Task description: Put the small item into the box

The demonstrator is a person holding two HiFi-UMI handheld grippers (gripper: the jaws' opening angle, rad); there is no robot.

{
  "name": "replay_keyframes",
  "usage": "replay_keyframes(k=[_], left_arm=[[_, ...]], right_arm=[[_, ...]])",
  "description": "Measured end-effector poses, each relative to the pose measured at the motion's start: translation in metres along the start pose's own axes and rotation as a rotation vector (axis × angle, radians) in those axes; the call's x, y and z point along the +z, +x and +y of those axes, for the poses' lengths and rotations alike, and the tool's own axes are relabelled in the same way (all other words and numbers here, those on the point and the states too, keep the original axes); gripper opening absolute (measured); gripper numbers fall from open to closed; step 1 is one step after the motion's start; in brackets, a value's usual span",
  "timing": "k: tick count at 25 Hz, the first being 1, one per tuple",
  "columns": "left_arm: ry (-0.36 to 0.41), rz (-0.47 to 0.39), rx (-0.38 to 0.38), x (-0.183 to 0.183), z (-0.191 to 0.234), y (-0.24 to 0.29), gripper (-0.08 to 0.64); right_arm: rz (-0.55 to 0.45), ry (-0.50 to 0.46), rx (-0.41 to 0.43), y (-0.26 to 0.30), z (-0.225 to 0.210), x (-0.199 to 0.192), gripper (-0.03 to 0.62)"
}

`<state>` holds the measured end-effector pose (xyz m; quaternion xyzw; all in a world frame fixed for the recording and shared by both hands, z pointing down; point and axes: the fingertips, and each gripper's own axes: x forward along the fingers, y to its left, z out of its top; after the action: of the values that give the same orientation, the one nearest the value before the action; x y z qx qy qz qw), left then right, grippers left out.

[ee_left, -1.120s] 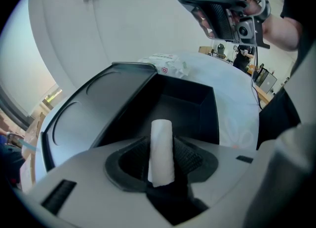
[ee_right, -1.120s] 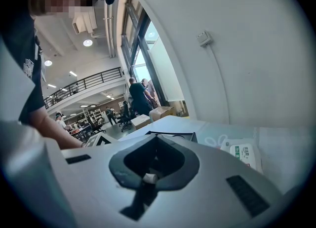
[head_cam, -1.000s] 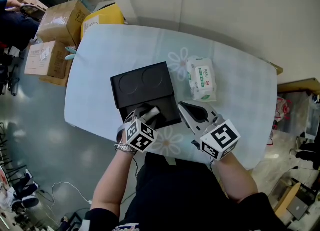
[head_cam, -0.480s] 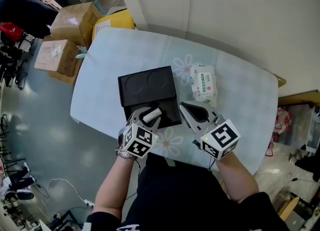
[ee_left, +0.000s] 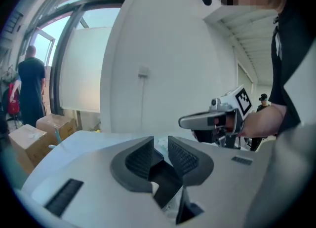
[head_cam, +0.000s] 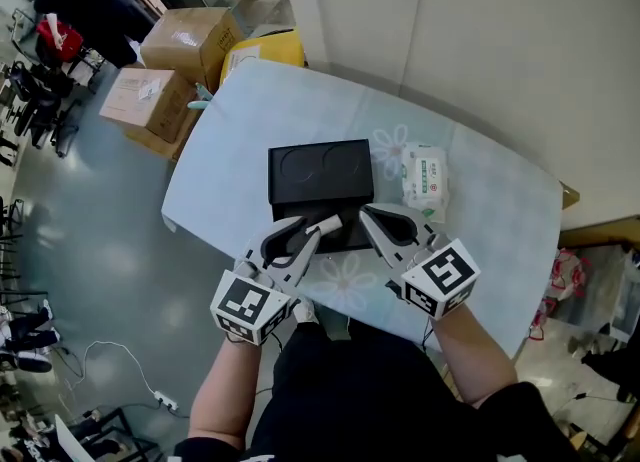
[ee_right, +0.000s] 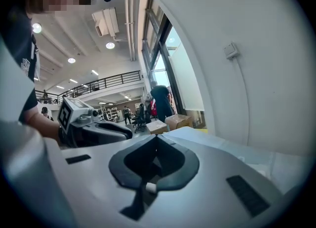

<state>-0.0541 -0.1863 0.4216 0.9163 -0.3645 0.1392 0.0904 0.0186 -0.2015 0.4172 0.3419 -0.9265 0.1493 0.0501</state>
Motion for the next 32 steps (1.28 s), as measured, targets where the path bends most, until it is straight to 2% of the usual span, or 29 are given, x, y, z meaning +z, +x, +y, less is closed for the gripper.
replay_keyframes(k=[3, 5, 9, 14, 25, 32], left_arm=[[-0.028, -0.045, 0.071, 0.022, 0.007, -0.031, 0.04], [-0.052, -0.08, 0.091, 0.03, 0.01, -0.049, 0.014], [-0.07, -0.169, 0.056, 0.043, 0.01, -0.075, 0.008], [-0.056, -0.177, 0.032, 0.036, 0.016, -0.111, 0.008], [-0.006, -0.203, -0.094, 0.031, -0.006, -0.173, 0.008], [-0.019, -0.192, -0.159, 0.014, -0.016, -0.191, 0.008]], right_arm=[[-0.011, -0.019, 0.004, 0.002, 0.015, 0.008, 0.009], [-0.018, -0.03, 0.001, 0.004, 0.025, 0.012, 0.009], [-0.033, -0.052, -0.018, 0.005, 0.047, 0.021, 0.009], [-0.056, -0.066, -0.051, 0.007, 0.086, 0.03, 0.009], [-0.087, -0.062, -0.14, -0.004, 0.161, 0.025, 0.009], [-0.078, -0.063, -0.178, -0.008, 0.194, 0.014, 0.009]])
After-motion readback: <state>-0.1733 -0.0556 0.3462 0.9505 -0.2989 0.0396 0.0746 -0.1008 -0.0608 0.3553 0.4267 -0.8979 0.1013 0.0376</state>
